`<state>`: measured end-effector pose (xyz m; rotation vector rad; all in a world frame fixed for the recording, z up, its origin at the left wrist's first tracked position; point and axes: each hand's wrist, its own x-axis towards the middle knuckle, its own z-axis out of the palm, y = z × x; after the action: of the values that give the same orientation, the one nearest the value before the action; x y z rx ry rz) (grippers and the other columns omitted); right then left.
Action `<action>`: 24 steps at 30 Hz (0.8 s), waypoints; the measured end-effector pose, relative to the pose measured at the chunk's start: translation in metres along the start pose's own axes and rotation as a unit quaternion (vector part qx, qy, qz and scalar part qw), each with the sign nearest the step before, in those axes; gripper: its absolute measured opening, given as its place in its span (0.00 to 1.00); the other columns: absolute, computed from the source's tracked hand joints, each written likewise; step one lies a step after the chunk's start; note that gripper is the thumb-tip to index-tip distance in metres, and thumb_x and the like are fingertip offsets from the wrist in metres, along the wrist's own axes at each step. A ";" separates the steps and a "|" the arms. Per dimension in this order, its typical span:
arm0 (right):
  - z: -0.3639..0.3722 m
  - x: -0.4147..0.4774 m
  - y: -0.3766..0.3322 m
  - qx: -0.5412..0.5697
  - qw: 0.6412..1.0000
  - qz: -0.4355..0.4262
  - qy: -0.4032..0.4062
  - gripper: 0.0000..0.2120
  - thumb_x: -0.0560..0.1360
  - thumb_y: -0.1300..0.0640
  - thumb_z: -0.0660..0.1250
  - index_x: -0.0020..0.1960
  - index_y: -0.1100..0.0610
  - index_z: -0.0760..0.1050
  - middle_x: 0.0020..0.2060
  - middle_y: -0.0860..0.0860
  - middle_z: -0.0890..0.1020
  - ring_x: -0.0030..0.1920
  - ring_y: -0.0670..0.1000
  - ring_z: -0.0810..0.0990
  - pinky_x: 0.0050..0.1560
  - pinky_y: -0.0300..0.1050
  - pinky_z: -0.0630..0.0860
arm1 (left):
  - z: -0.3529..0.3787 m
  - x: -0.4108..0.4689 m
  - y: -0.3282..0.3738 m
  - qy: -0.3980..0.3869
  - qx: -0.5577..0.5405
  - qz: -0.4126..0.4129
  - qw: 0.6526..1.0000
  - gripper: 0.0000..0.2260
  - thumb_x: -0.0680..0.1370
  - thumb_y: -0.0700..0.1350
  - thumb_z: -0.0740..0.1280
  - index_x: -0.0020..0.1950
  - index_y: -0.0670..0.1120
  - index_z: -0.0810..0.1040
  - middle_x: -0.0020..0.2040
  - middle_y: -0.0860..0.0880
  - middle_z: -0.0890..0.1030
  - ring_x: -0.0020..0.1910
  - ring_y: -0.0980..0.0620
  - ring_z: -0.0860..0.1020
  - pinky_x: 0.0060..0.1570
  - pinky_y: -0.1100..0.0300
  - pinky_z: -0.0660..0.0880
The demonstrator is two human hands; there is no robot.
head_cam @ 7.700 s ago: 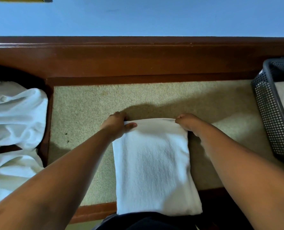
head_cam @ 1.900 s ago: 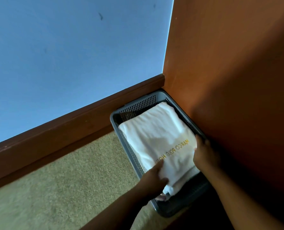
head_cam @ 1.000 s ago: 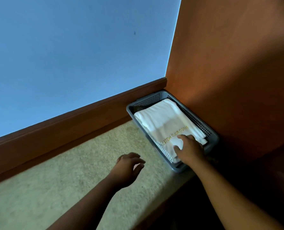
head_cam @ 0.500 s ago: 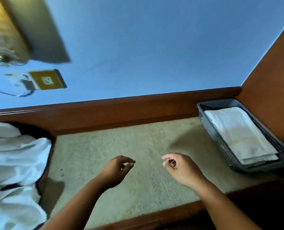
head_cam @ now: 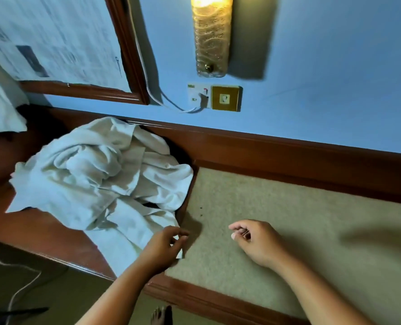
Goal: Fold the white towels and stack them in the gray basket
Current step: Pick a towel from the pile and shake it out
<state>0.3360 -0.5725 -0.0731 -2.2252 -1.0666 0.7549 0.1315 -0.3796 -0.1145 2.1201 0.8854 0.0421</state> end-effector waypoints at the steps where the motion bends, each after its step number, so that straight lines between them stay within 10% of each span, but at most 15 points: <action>1: 0.014 0.012 -0.014 -0.001 1.000 -0.006 -0.007 0.09 0.78 0.51 0.68 0.57 0.44 0.81 0.44 0.39 0.82 0.44 0.39 0.80 0.42 0.28 0.74 | -0.015 0.002 -0.015 0.019 -0.008 -0.004 1.000 0.06 0.81 0.52 0.67 0.55 0.62 0.81 0.55 0.62 0.80 0.48 0.66 0.79 0.47 0.67 0.76; 13: 0.165 0.180 -0.240 0.037 0.998 -0.058 -0.013 0.12 0.77 0.47 0.66 0.60 0.43 0.78 0.48 0.39 0.81 0.48 0.40 0.80 0.51 0.41 0.79 | -0.268 0.063 -0.175 0.163 0.083 0.062 0.981 0.08 0.79 0.46 0.70 0.57 0.54 0.82 0.54 0.59 0.77 0.50 0.59 0.78 0.48 0.68 0.71; 24: 0.188 0.338 -0.369 -0.093 0.992 -0.016 0.089 0.32 0.77 0.42 0.66 0.78 0.44 0.58 0.71 0.53 0.68 0.69 0.58 0.71 0.63 0.52 0.74 | -0.374 0.089 -0.216 0.221 0.053 0.107 0.968 0.08 0.78 0.45 0.71 0.56 0.55 0.82 0.54 0.60 0.78 0.51 0.62 0.77 0.51 0.72 0.70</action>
<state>0.1997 -0.0574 -0.0341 -2.3733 -1.1188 0.4486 -0.0445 0.0176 -0.0407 2.3430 0.9189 0.6130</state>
